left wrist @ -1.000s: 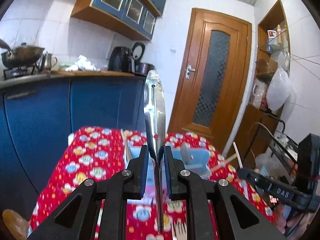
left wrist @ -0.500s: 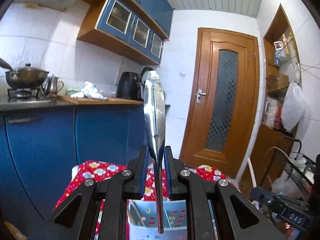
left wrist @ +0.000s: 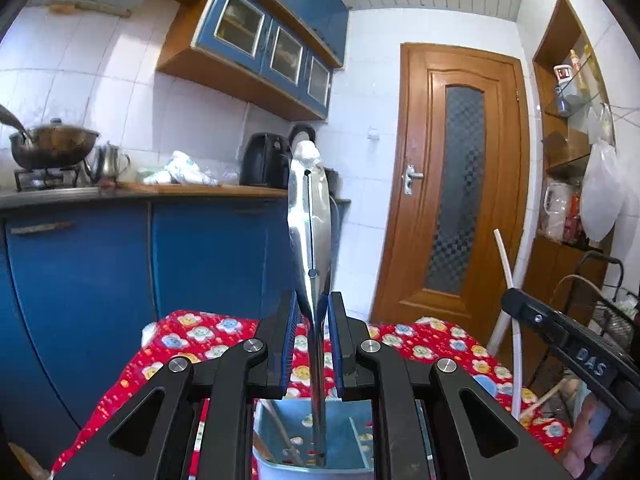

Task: Organize utensils
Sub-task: 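Lift the tongs into the blue box with the left tool while the right tool drops the chopstick in, then withdraw both open tools from the box toward the silver forks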

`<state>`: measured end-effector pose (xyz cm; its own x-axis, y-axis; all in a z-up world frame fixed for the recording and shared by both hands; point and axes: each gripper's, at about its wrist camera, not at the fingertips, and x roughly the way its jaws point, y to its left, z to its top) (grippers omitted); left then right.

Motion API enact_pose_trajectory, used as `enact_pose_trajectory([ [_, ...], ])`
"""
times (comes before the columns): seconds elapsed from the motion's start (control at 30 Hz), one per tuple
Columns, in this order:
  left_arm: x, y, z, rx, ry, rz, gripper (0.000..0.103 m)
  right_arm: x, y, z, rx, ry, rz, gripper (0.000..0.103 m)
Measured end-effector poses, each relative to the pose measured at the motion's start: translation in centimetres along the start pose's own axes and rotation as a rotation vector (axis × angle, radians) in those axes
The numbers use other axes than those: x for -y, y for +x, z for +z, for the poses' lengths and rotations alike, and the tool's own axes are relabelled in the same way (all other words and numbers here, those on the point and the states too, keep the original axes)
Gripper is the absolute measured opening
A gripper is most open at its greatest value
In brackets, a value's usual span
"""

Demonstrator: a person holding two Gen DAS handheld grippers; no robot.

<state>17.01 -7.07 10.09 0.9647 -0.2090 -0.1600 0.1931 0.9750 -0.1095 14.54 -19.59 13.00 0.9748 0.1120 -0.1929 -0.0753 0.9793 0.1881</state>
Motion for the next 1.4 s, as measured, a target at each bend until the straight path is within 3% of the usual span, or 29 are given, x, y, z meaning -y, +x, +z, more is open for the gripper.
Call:
enact_pose_trajectory([
  [0.6, -0.6, -0.2, -0.5, 0.03, -0.011, -0.001, 0.016, -0.6, 1.8, -1.7, -0.048, -0.072, -0.025, 0.007],
  [0.67, -0.7, -0.2, -0.5, 0.025, -0.014, -0.004, 0.016, -0.5, 1.7, -1.6, -0.056, -0.05, -0.017, 0.011],
  [0.73, -0.7, -0.2, -0.3, 0.014, -0.025, -0.012, 0.018, -0.4, 1.6, -1.5, -0.056, -0.034, -0.008, 0.021],
  [0.9, -0.7, -0.7, 0.0, 0.006, -0.029, -0.021, 0.033, -0.4, 0.7, -0.9, -0.047, -0.018, 0.001, 0.022],
  [1.4, -0.4, -4.4, 0.9, -0.074, -0.03, -0.065, 0.034, -1.0, -4.2, 0.3, -0.079, 0.039, 0.019, 0.024],
])
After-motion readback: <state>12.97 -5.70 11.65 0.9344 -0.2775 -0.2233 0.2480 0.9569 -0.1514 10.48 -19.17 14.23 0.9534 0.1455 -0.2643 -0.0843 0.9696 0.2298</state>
